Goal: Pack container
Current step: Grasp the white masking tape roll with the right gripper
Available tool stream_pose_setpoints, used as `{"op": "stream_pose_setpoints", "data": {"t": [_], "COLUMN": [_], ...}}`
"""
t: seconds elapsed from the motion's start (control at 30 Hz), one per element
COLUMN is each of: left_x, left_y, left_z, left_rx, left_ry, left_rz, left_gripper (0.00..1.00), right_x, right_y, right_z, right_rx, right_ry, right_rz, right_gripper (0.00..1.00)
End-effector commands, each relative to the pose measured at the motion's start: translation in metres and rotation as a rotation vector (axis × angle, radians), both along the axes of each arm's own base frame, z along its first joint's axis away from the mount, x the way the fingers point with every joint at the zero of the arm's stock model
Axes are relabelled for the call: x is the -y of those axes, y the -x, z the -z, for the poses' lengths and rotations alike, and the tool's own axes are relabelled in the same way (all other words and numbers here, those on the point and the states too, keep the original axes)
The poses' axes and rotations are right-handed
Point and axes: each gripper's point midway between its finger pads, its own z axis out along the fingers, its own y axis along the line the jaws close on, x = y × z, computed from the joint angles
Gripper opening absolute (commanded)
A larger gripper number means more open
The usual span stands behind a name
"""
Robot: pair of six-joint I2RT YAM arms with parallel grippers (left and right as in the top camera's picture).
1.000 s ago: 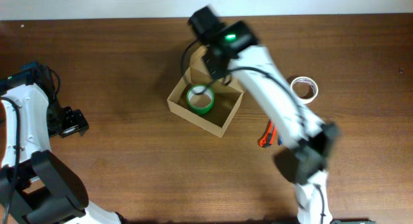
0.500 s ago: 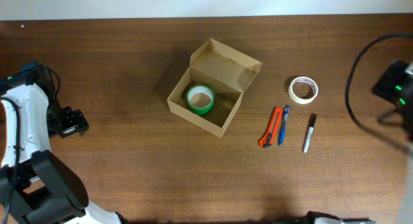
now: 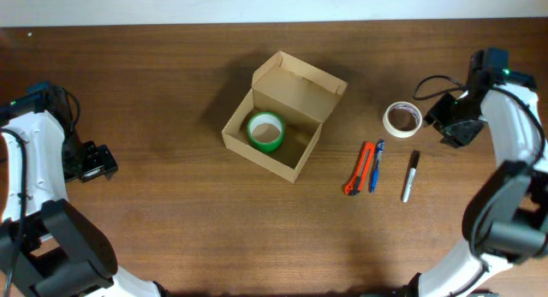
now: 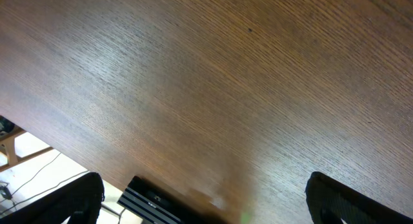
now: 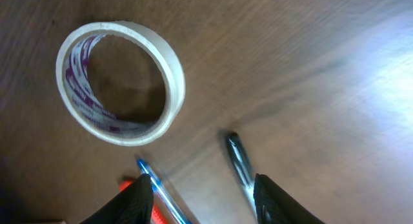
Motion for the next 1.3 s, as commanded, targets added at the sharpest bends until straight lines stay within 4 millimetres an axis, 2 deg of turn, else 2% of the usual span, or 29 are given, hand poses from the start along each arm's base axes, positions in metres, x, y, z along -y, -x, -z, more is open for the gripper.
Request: {"op": "stream_pose_setpoints", "data": {"t": [0.0, 0.13, 0.37, 0.63, 0.97, 1.0, 1.07, 1.27], "left_x": [0.000, 0.000, 0.000, 0.000, 0.000, 0.000, 0.000, 0.000], "left_y": [0.001, 0.001, 0.001, 0.001, 0.001, 0.001, 0.001, 0.001], "left_z": [-0.001, -0.001, -0.001, -0.001, -0.001, -0.001, -0.001, -0.001], "left_rx": [0.003, 0.003, 0.003, 0.003, 0.003, 0.003, 0.003, 0.003], "left_ry": [0.005, 0.005, 0.005, 0.005, 0.005, 0.005, 0.005, 0.005], "left_rz": [0.008, 0.008, 0.008, 0.008, 0.008, 0.008, 0.008, 0.008], "left_gripper": [1.00, 1.00, 1.00, 1.00, 1.00, 1.00, 1.00, 1.00], "right_x": [-0.009, -0.015, -0.014, -0.012, -0.023, -0.023, -0.020, -0.014], "right_y": [-0.016, -0.028, -0.043, -0.037, -0.031, -0.031, -0.030, -0.022], "right_z": [0.009, 0.020, 0.026, 0.041, 0.065, 0.066, 0.067, 0.069], "right_rx": [0.023, 0.048, 0.085, 0.023, -0.058, -0.061, -0.066, -0.098], "right_ry": [-0.084, -0.136, -0.135, -0.084, -0.072, -0.068, -0.051, -0.008], "right_rz": [0.017, 0.034, 0.067, 0.119, 0.149, 0.148, 0.149, 0.156], "right_gripper": [0.52, 0.53, 0.52, 0.52, 0.51, 0.50, 0.42, 0.42]}}
